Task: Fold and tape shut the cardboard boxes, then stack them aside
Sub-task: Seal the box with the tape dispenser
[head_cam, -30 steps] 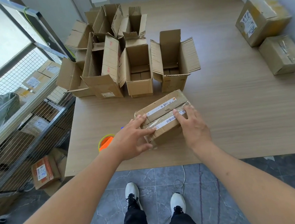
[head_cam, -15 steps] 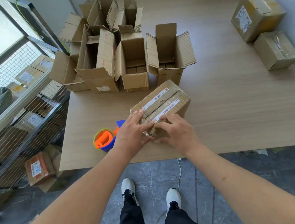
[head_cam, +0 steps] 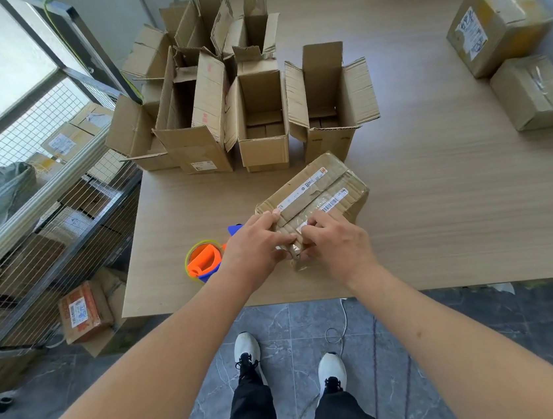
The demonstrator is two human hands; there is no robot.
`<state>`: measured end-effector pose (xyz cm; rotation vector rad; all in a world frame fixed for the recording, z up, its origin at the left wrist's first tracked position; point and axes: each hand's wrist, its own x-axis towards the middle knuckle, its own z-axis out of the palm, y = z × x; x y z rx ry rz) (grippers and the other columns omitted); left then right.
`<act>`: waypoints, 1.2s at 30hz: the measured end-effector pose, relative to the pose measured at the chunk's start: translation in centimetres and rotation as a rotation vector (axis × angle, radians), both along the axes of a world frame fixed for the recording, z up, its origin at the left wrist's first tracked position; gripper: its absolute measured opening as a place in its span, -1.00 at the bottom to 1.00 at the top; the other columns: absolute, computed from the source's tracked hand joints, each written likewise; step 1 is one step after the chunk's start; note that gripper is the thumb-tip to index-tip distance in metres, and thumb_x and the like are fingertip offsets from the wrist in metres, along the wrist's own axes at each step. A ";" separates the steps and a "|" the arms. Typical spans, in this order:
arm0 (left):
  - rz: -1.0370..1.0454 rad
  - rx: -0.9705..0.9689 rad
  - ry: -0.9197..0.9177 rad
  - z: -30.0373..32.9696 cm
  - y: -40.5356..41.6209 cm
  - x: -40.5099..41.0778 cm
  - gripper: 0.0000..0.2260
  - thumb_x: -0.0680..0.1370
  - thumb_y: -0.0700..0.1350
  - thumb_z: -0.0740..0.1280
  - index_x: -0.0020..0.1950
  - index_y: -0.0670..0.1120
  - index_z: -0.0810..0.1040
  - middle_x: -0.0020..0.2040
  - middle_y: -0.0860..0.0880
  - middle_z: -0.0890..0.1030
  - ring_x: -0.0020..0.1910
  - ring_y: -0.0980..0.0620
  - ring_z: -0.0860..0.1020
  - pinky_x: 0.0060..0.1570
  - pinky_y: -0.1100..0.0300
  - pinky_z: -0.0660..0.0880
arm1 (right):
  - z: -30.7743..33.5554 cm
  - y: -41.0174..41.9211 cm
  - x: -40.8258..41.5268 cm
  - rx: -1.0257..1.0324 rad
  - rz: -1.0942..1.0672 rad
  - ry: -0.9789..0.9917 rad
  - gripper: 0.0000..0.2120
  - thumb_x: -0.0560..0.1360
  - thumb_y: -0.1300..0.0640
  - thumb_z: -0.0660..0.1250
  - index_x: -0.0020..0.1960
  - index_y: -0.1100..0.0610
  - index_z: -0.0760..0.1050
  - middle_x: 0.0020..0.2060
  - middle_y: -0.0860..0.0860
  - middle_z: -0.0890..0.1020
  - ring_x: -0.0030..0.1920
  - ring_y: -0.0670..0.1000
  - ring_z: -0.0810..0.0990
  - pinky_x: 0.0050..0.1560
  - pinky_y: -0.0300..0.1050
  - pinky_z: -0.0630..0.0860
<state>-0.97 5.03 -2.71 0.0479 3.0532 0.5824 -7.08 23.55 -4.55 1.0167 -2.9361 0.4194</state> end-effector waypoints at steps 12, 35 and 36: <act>-0.070 -0.020 0.081 0.4 0.0 -0.6 -0.47 0.29 -0.02 0.67 0.25 0.06 0.68 -0.02 -0.02 0.61 -0.08 -0.10 0.56 -0.10 0.00 0.56 | 1.2 0.9 -0.9 0.016 0.062 -0.193 -0.59 0.31 -0.13 0.63 -0.08 -0.01 0.46 0.05 -0.12 0.46 0.12 -0.02 0.44 -0.22 -0.08 0.51; 0.041 0.131 0.106 -1.6 0.7 0.0 -0.72 0.49 -0.20 0.52 0.16 0.06 0.73 0.42 0.00 0.55 0.05 -0.11 0.69 -0.29 0.21 0.44 | -1.3 4.7 -1.2 -0.249 0.044 -0.089 -0.79 0.36 0.30 0.58 -0.22 0.15 0.56 -0.13 -0.03 0.61 -0.16 0.10 0.54 -0.33 0.04 0.58; 0.049 0.140 0.117 -1.5 1.0 0.0 -0.72 0.48 -0.21 0.53 0.15 0.04 0.74 0.41 -0.02 0.57 0.11 -0.10 0.68 -0.25 0.19 0.49 | -1.2 4.6 -1.3 -0.250 0.023 -0.077 -0.78 0.36 0.33 0.58 -0.24 0.15 0.55 -0.15 -0.03 0.60 -0.18 0.09 0.53 -0.34 0.01 0.57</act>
